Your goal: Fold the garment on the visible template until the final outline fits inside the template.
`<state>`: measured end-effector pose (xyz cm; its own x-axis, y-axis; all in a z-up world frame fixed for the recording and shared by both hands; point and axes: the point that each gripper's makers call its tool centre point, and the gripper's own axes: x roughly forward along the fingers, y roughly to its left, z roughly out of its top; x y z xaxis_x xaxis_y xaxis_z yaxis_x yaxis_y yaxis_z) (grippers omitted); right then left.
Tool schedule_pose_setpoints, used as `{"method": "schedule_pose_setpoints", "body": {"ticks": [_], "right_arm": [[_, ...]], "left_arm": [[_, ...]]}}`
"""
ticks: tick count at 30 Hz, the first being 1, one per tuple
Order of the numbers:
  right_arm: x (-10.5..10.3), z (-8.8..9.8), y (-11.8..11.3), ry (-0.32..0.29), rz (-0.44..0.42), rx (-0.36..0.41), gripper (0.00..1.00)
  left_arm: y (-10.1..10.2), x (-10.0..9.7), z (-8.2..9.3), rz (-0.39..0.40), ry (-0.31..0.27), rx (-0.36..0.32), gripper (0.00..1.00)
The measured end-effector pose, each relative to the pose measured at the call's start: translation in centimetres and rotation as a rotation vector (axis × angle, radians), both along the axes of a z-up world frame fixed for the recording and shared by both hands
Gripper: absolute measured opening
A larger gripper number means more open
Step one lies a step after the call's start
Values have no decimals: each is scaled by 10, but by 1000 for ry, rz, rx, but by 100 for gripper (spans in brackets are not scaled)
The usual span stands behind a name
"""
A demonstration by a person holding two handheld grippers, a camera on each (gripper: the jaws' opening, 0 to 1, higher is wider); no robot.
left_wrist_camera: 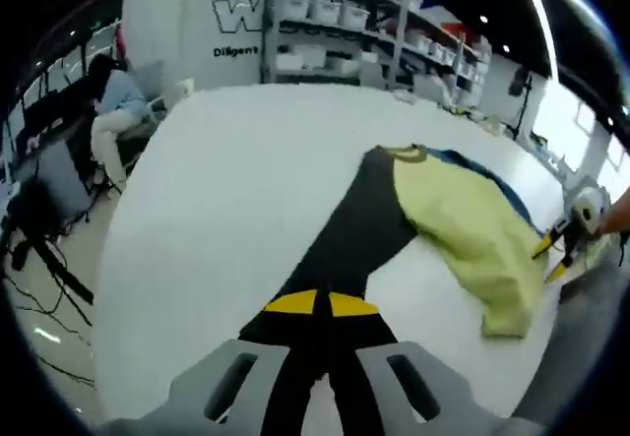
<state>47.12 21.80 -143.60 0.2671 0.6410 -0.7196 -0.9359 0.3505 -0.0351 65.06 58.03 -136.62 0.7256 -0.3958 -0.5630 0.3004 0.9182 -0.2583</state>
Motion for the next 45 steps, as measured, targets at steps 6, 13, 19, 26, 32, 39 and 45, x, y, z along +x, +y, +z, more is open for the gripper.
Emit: {"method": "schedule_pose_setpoints", "body": {"ticks": [6, 13, 19, 26, 32, 39, 45], "right_arm": [[-3, -3, -1, 10, 4, -7, 26], [-6, -6, -3, 21, 3, -15, 25], [-6, -7, -4, 29, -3, -19, 25], [-6, -8, -5, 37, -10, -19, 26], [-5, 2, -13, 22, -41, -6, 27], [2, 14, -48, -33, -135, -22, 26], [6, 10, -105, -39, -263, -68, 24]], "left_arm": [[58, 17, 19, 214, -28, -82, 4], [103, 25, 7, 363, 20, -84, 4], [118, 22, -11, 392, 74, -43, 4], [117, 9, -36, 361, 130, 24, 4], [130, 1, -41, 381, 137, 108, 6], [130, -7, -25, 382, 88, 171, 15], [104, -12, -8, 339, 16, 164, 17]]}}
